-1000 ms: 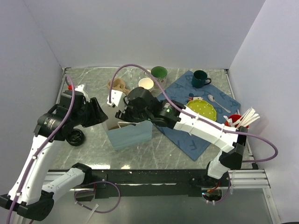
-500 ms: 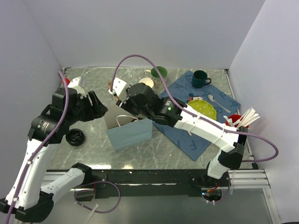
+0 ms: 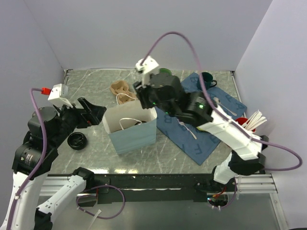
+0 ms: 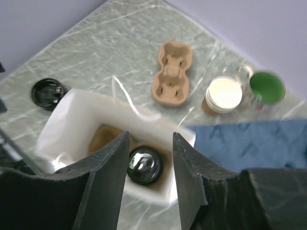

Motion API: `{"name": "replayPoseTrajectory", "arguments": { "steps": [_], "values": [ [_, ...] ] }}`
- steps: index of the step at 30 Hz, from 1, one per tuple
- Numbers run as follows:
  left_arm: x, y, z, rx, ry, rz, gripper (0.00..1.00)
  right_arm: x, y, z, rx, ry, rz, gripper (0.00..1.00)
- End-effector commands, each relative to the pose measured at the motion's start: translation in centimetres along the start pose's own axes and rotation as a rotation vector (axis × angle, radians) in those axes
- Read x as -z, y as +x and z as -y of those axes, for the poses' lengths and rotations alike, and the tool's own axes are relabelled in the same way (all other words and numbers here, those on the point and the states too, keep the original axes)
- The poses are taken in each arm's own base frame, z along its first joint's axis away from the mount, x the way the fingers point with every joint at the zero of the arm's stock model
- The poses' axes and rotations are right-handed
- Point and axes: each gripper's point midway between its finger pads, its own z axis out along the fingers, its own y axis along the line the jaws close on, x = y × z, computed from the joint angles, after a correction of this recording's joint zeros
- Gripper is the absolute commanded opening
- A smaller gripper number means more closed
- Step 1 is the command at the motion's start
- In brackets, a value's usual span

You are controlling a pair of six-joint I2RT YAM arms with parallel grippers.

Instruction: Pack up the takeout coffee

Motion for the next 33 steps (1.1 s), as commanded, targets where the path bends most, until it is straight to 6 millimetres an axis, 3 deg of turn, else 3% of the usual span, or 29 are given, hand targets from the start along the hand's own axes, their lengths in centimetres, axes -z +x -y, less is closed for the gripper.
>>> {"name": "replayPoseTrajectory", "arguments": {
  "steps": [1,2,5,7,8,14,21,25,33],
  "values": [
    [-1.3,0.4,1.1,0.031,0.037,-0.056,0.97,4.7,0.6,5.1,-0.249,0.157,-0.02,0.47],
    [-1.3,0.7,1.1,0.011,0.043,-0.071,0.97,5.8,2.1,6.7,-0.249,0.209,-0.062,0.46],
    [-0.6,0.7,1.3,0.004,0.067,-0.052,0.97,8.3,4.1,11.6,-0.323,0.368,-0.086,0.47],
    [0.3,0.3,0.9,0.015,0.051,-0.016,0.97,9.9,5.8,13.7,-0.349,0.439,-0.124,0.48],
    [0.6,0.2,0.8,0.018,0.045,-0.005,0.97,11.3,6.6,15.9,-0.376,0.527,-0.126,0.48],
    [2.0,0.0,-0.7,0.019,-0.024,0.039,0.97,16.8,12.7,21.2,-0.443,0.785,-0.259,0.49],
    [2.1,0.2,-1.9,0.01,-0.087,0.028,0.97,19.1,18.0,23.9,-0.535,0.935,-0.374,0.49],
    [2.0,0.2,-2.4,-0.001,-0.114,0.031,0.97,19.4,20.8,24.5,-0.615,0.961,-0.407,0.48],
    [1.9,-0.8,-2.5,-0.034,-0.132,0.044,0.97,20.9,22.7,27.4,-0.687,1.067,-0.418,0.48]
  ]
}}
